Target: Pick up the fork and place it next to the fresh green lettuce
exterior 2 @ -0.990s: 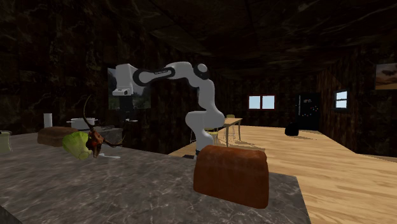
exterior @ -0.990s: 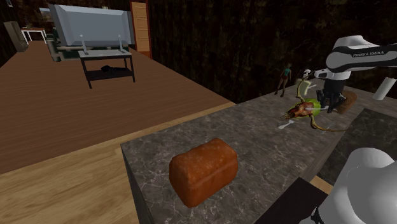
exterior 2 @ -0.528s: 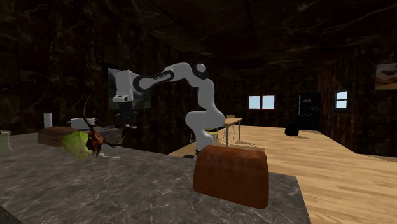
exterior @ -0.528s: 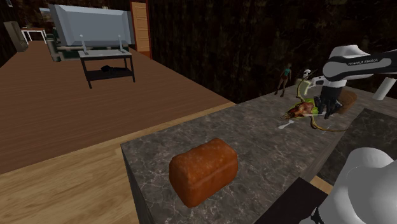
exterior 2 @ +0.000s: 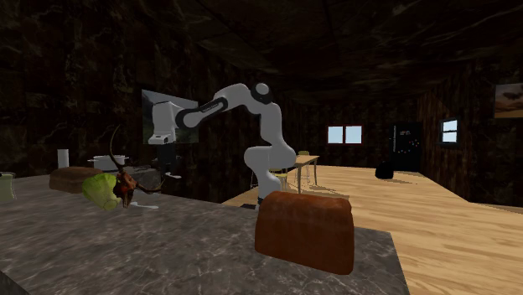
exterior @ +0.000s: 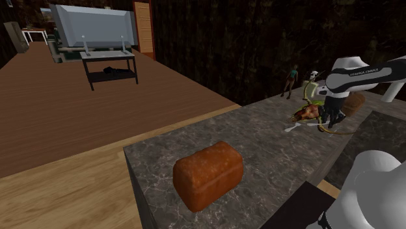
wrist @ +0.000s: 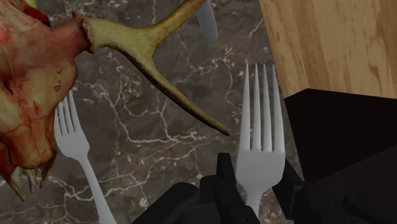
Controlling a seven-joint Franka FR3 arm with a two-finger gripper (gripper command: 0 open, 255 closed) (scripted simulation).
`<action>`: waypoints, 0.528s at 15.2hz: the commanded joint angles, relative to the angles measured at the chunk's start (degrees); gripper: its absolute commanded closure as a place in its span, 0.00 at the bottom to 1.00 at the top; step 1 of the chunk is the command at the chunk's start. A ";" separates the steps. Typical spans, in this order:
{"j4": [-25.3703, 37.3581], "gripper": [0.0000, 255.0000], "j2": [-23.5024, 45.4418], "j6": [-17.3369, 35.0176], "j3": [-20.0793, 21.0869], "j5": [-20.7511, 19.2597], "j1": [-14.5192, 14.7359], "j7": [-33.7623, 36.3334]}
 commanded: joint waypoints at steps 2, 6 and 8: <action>-1.33 1.00 1.36 2.82 -2.37 0.07 1.43 0.12; -2.89 1.00 3.28 6.48 -5.96 0.31 3.73 0.01; -3.61 1.00 4.37 8.37 -8.09 0.54 5.23 -0.11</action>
